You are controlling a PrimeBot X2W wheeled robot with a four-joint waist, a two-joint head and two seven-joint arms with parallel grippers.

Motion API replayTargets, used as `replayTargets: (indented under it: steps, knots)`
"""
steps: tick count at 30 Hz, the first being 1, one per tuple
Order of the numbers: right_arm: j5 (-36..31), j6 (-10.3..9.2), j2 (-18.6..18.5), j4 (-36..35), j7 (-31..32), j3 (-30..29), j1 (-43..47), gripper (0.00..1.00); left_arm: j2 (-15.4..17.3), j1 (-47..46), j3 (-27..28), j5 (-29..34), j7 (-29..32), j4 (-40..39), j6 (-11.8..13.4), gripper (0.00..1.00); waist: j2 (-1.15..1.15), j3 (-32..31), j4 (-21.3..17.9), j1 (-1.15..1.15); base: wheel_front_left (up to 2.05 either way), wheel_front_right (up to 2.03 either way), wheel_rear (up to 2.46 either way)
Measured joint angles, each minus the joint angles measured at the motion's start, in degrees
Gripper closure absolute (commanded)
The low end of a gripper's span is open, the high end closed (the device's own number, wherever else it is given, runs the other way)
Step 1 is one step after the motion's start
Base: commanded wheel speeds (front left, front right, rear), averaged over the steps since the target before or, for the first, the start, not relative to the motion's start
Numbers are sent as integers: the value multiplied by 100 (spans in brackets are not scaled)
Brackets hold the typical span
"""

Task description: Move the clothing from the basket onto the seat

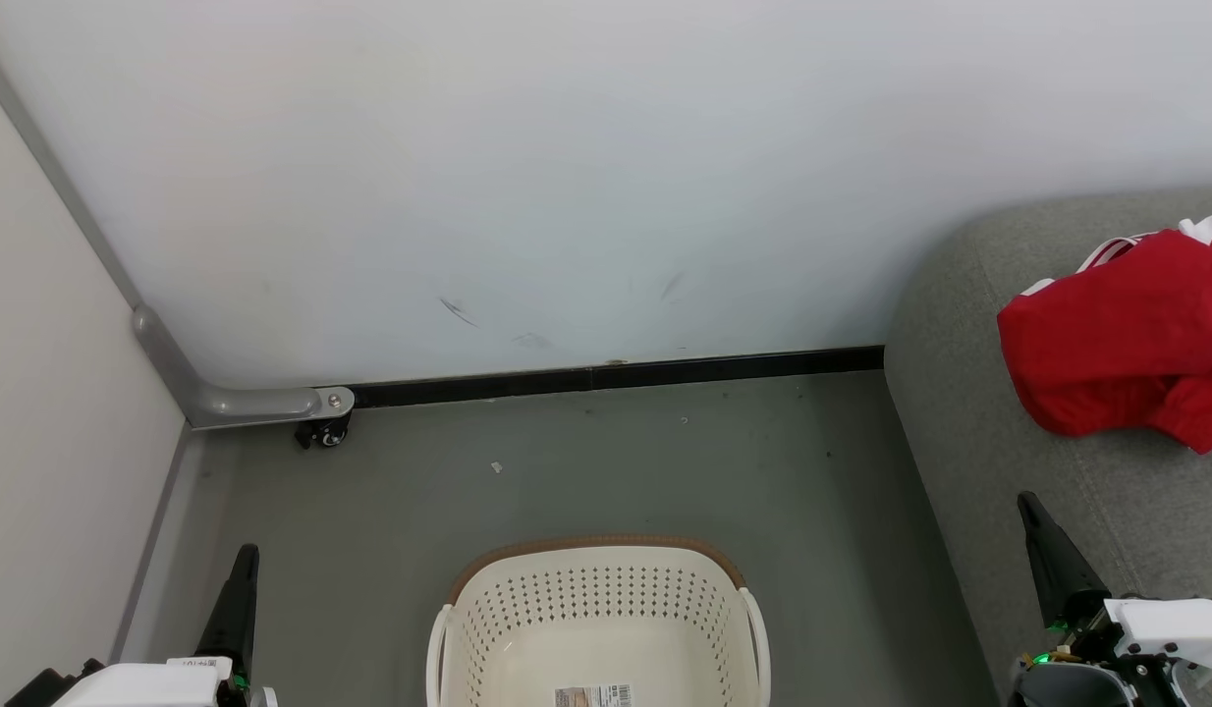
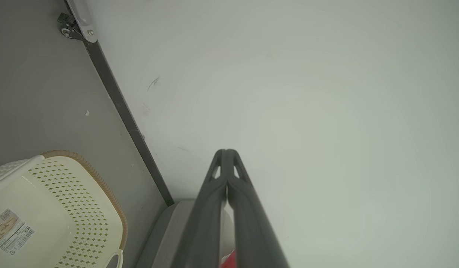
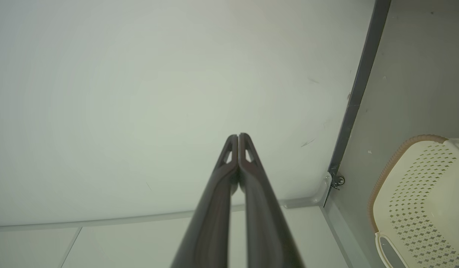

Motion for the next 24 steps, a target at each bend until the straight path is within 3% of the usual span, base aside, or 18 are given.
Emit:
replayTargets:
  steps: [24]
  knots:
    - [0, 0, 7, 10, 1, -18, 0, 100, -2, 0, 3, 0, 0, 20, -1, 100, 0, 0, 0, 0, 0, 0, 0]
